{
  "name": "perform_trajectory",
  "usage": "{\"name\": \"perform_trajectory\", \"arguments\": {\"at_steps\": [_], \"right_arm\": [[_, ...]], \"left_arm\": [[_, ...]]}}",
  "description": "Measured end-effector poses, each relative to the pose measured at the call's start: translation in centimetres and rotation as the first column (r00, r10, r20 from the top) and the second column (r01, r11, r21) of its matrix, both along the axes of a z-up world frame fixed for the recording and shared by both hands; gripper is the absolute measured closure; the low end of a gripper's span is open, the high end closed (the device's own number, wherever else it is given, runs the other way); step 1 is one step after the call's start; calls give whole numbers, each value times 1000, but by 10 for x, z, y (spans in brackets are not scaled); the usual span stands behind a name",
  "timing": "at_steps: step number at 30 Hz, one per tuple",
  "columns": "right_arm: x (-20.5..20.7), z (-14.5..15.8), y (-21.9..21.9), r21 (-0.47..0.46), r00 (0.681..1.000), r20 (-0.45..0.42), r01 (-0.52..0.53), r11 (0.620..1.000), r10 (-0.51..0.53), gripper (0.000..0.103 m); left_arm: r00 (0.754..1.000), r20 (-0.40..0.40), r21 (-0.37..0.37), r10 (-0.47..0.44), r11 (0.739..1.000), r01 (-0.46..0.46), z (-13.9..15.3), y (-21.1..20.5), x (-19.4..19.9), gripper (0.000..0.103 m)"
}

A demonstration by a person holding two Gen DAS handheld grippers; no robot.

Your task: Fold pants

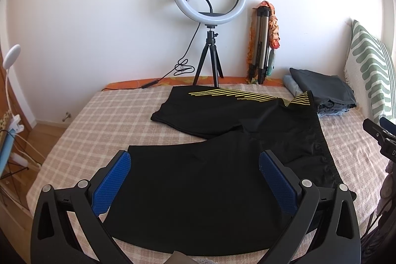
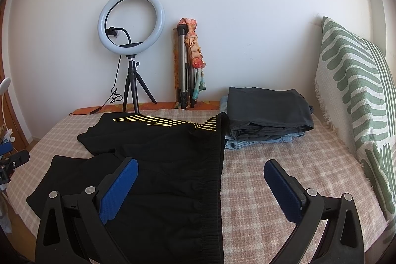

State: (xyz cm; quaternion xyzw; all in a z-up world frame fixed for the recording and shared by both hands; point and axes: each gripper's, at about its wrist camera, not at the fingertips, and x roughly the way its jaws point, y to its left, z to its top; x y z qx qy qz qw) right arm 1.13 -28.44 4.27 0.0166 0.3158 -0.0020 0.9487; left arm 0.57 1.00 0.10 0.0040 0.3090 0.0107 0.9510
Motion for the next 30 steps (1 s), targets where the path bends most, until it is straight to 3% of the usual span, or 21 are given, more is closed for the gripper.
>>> {"name": "perform_trajectory", "arguments": {"at_steps": [9,17,20,26,30], "right_arm": [[11,-4,0,17,1000,-8,-23,1000,23,1],[29,1,0,32,997,17,-70,997,70,1],[39,3,1,24,995,13,-98,995,97,1],[71,3,2,122,978,-36,-198,973,203,6],[98,7,11,117,954,-52,-287,951,294,7]], "left_arm": [[999,-49,-35,-5,999,3,-10,12,16,0],[999,-48,-73,-8,997,5,-16,26,37,1],[998,-62,-85,-12,996,7,-16,30,49,6],[994,-110,-139,-18,990,3,-18,39,79,15],[990,-144,-167,-9,986,-15,-22,49,100,17]]}}
